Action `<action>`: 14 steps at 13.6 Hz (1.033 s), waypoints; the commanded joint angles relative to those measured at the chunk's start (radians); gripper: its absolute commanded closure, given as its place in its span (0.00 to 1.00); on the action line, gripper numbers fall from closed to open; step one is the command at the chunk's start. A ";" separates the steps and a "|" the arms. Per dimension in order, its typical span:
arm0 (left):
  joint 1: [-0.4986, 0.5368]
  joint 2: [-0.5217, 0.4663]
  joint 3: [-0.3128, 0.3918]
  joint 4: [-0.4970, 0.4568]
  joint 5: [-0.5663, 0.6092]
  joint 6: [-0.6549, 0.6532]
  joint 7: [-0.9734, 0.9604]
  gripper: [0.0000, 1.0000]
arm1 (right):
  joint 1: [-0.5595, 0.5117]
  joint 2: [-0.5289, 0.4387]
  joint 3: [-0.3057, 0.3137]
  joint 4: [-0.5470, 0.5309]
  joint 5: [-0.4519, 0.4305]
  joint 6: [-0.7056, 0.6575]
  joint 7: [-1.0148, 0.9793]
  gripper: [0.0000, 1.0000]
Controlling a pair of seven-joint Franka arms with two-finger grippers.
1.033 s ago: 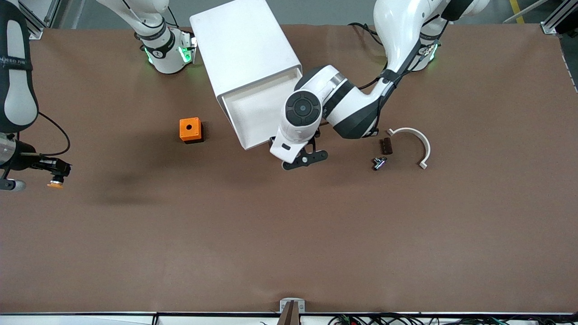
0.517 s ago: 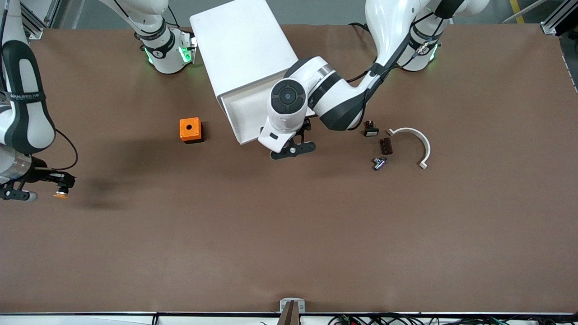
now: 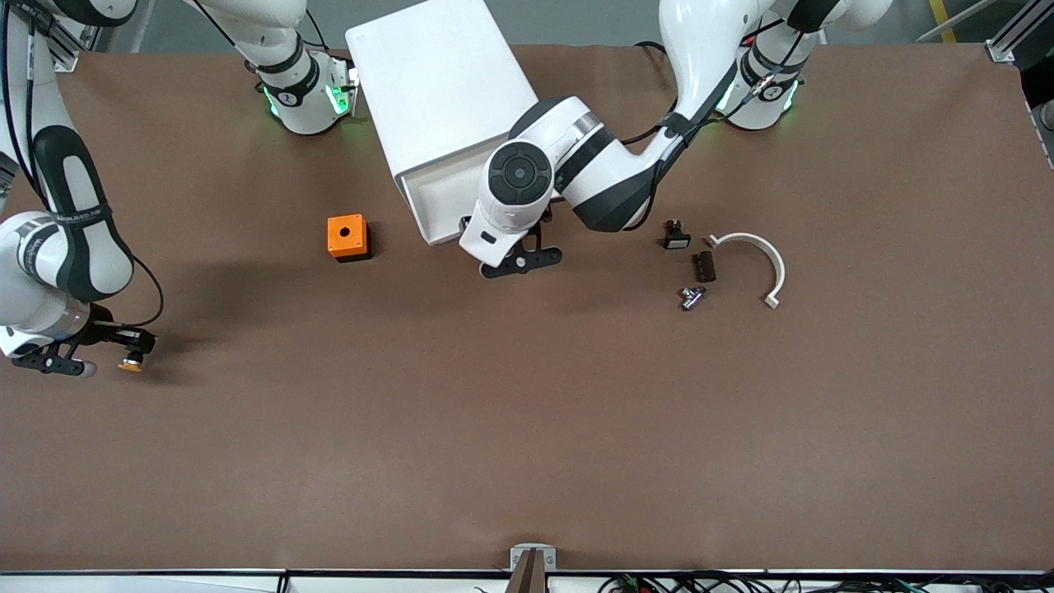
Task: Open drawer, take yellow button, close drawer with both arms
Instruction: 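Lower the button onto the table with the right gripper while the left gripper pushes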
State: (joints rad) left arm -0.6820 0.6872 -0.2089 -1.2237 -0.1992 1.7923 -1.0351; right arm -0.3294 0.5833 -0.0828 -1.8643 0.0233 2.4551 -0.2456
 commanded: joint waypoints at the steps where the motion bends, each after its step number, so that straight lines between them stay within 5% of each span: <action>1: -0.008 -0.005 0.000 0.000 -0.043 0.009 -0.005 0.00 | -0.020 0.023 0.020 0.011 -0.003 0.031 0.014 1.00; 2: -0.011 -0.005 0.000 0.000 -0.058 0.009 -0.005 0.00 | -0.022 0.027 0.020 0.013 -0.003 0.031 0.014 1.00; 4: -0.022 -0.005 0.000 -0.002 -0.081 0.009 -0.005 0.00 | -0.020 0.027 0.020 0.013 -0.003 0.027 0.014 0.01; 8: -0.039 -0.003 0.000 -0.005 -0.091 0.009 -0.005 0.00 | -0.005 -0.003 0.021 0.013 -0.003 -0.004 0.009 0.00; 14: -0.050 -0.005 0.000 -0.007 -0.138 0.009 -0.005 0.00 | 0.032 -0.196 0.029 0.028 0.000 -0.333 0.031 0.00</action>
State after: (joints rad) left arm -0.7224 0.6873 -0.2088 -1.2271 -0.3069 1.7933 -1.0351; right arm -0.3090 0.4801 -0.0569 -1.8134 0.0233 2.2049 -0.2406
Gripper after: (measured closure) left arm 0.000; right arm 0.000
